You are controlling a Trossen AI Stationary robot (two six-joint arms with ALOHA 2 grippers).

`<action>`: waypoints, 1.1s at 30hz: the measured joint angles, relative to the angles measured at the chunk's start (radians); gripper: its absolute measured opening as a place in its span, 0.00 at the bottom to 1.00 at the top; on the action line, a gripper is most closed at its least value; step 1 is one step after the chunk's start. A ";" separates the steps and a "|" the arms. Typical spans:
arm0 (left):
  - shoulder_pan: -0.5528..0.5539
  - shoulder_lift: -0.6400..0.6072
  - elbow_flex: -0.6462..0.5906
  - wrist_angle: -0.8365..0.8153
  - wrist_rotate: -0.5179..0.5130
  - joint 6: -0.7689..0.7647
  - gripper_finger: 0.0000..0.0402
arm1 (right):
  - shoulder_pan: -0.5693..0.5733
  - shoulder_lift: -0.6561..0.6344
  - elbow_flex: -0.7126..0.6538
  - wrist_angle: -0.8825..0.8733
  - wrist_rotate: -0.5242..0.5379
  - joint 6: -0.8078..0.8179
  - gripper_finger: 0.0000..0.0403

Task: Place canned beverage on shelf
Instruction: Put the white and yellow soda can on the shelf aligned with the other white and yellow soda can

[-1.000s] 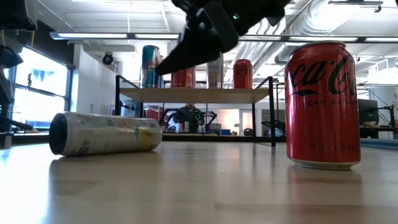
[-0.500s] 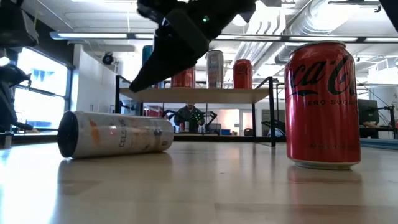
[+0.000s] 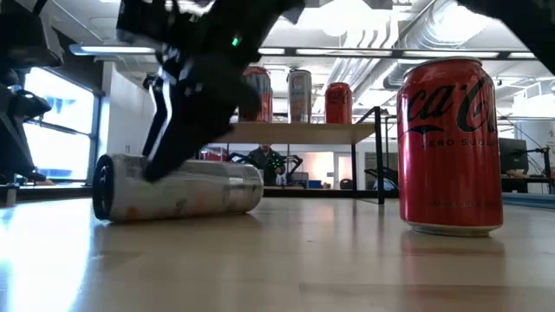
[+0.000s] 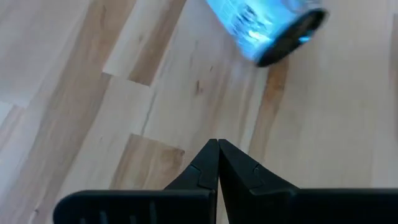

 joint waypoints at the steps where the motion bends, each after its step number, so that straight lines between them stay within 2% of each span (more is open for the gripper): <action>1: 0.000 0.000 0.000 0.002 0.006 0.000 0.00 | -0.002 0.024 0.034 -0.028 0.009 -0.002 0.71; 5: 0.000 0.000 0.000 0.023 0.006 0.003 0.00 | -0.003 0.091 0.146 -0.109 0.015 -0.013 0.71; 9: 0.000 0.000 0.000 0.025 0.003 0.018 0.00 | -0.004 0.124 0.193 -0.147 -0.002 -0.011 0.71; 18: 0.000 0.000 0.000 0.027 -0.045 0.000 0.00 | -0.029 0.123 0.157 -0.118 -0.032 0.107 0.67; 23: 0.000 0.000 0.000 0.027 -0.081 0.007 0.00 | -0.030 0.123 0.154 -0.114 -0.031 0.114 0.58; 28: 0.000 0.000 0.000 0.027 -0.083 -0.020 0.00 | -0.030 0.129 0.182 -0.119 -0.034 0.116 0.58; 33: -0.001 0.000 0.000 0.024 -0.083 -0.027 0.00 | -0.020 0.116 0.212 -0.139 0.046 0.108 0.58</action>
